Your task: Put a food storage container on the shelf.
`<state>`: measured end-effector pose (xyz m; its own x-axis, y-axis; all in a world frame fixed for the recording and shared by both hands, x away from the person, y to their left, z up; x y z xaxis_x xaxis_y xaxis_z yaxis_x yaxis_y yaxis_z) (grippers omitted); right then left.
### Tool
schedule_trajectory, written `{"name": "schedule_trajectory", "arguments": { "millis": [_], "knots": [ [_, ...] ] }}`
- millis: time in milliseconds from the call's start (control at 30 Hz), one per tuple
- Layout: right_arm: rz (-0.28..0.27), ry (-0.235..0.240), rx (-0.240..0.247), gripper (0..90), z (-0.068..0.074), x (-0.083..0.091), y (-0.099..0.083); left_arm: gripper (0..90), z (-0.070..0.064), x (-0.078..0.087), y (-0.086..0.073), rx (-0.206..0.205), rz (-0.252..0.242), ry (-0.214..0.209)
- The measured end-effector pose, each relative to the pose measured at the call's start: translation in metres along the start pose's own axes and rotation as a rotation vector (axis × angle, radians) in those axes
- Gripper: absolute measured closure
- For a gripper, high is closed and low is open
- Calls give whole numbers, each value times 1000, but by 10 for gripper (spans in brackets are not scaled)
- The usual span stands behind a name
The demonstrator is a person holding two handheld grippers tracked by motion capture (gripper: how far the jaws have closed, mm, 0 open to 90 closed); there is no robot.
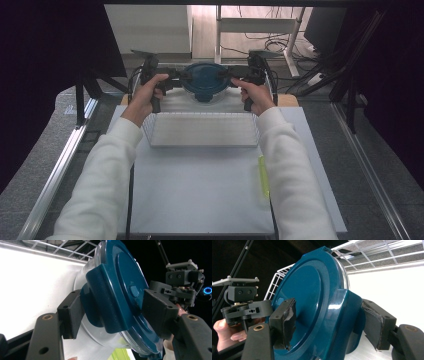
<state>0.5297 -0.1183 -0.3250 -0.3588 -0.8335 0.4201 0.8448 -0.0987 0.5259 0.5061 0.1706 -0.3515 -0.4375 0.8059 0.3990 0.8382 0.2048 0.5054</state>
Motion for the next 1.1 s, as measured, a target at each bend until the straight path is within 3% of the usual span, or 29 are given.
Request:
{"name": "schedule_trajectory", "arguments": {
  "millis": [33,133,167,267,333,433,500,600,733,900,1033,1100],
  "knots": [
    [-11,-9,18,294,0,-1,-1,351,0,0,-1,-7,-15,7],
    [-59,-124,81,146,8,0,-4,287,-5,3,-3,-44,-78,90],
    [-69,-136,101,137,9,0,-5,268,-7,6,-4,-56,-104,106],
    [-69,-141,177,63,20,3,-11,223,-18,16,-9,-156,-161,187],
    [-83,-212,253,49,29,5,-17,189,-27,25,-13,-222,-179,213],
    [-98,-253,348,43,42,12,-28,165,-37,39,-22,-309,-185,256],
    [-110,-254,383,43,48,21,-37,161,-43,49,-33,-371,-196,281],
    [-112,-239,420,49,54,35,-46,160,-45,60,-52,-412,-191,274],
    [-104,-216,471,81,52,55,-61,159,-41,73,-74,-425,-175,259],
    [-77,-196,519,134,37,73,-83,174,-37,86,-99,-459,-156,271],
    [-79,-124,558,165,34,90,-110,189,-36,93,-126,-505,-148,279],
    [-78,-118,595,168,37,96,-123,191,-35,96,-141,-529,-150,292]
  ]
}}
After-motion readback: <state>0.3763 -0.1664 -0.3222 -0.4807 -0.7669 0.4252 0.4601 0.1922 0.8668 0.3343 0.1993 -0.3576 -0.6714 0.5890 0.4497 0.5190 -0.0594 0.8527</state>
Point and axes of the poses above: each handheld gripper's, and its own axes: x roughly backward along the jaws, y roughly out of its top, z roughly to its left, the point moved 2 cm from there along -x, roughly forward along the jaws, and after that the axes turned 6 degrees about y, right-handed, at the moved point
